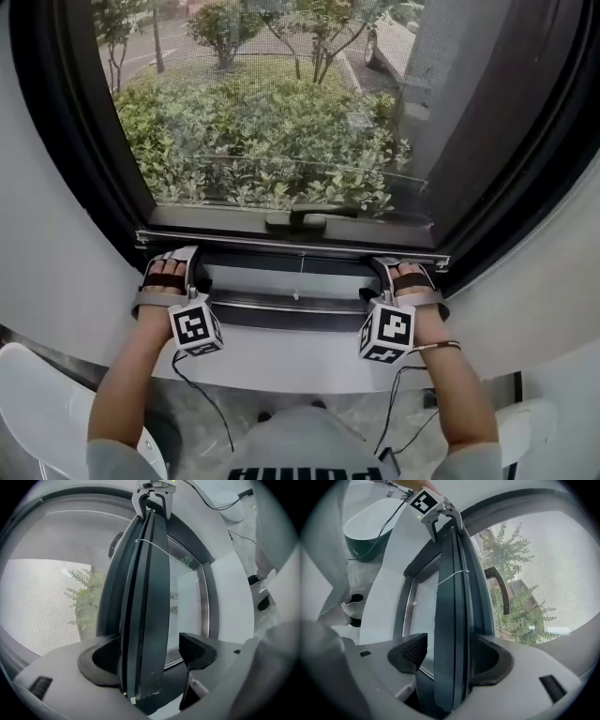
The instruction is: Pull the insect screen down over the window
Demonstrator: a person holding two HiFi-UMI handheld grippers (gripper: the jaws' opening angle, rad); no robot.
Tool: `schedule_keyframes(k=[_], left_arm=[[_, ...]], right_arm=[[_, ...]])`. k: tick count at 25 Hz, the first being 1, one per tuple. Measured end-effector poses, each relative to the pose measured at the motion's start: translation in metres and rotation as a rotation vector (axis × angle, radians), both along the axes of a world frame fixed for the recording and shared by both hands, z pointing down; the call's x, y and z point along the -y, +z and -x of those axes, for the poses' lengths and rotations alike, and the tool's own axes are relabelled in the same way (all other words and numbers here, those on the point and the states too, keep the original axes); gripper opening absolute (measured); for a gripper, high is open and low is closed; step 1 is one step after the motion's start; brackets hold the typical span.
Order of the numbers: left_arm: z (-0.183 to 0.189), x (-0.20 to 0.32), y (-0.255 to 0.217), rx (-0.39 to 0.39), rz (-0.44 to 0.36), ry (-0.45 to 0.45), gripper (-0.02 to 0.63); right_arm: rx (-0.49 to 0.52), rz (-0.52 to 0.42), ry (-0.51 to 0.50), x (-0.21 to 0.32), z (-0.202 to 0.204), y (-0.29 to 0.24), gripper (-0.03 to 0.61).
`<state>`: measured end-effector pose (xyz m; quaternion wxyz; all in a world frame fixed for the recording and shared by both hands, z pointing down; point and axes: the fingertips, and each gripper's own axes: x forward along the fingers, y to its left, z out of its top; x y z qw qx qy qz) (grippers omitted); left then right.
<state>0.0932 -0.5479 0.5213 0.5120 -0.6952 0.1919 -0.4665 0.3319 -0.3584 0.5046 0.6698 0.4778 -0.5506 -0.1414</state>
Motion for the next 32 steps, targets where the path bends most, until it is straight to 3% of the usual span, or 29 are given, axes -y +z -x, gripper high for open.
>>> schedule_keyframes(k=[6, 13, 17, 24, 28, 32], left_arm=[[-0.005, 0.004, 0.004, -0.004, -0.049, -0.008, 0.4], [0.003, 0.009, 0.004, 0.057, -0.161, 0.003, 0.403], [0.002, 0.016, 0.008, 0.016, -0.259, -0.041, 0.47], [-0.001, 0.022, 0.018, -0.023, -0.304, -0.086, 0.554], [0.003, 0.025, 0.015, 0.004, -0.376, -0.008, 0.552], [0.033, 0.047, 0.011, 0.032, -0.439, -0.047, 0.552]], right_arm=[[-0.067, -0.001, 0.025, -0.003, -0.004, 0.001, 0.293], [-0.19, -0.077, 0.024, 0.002, -0.007, 0.002, 0.293], [-0.213, -0.183, 0.041, 0.006, -0.007, 0.002, 0.293], [-0.3, -0.352, 0.07, 0.012, -0.012, 0.004, 0.279], [-0.292, -0.354, 0.068, 0.01, -0.01, 0.002, 0.276], [-0.273, -0.331, 0.057, 0.011, -0.01, 0.001, 0.272]])
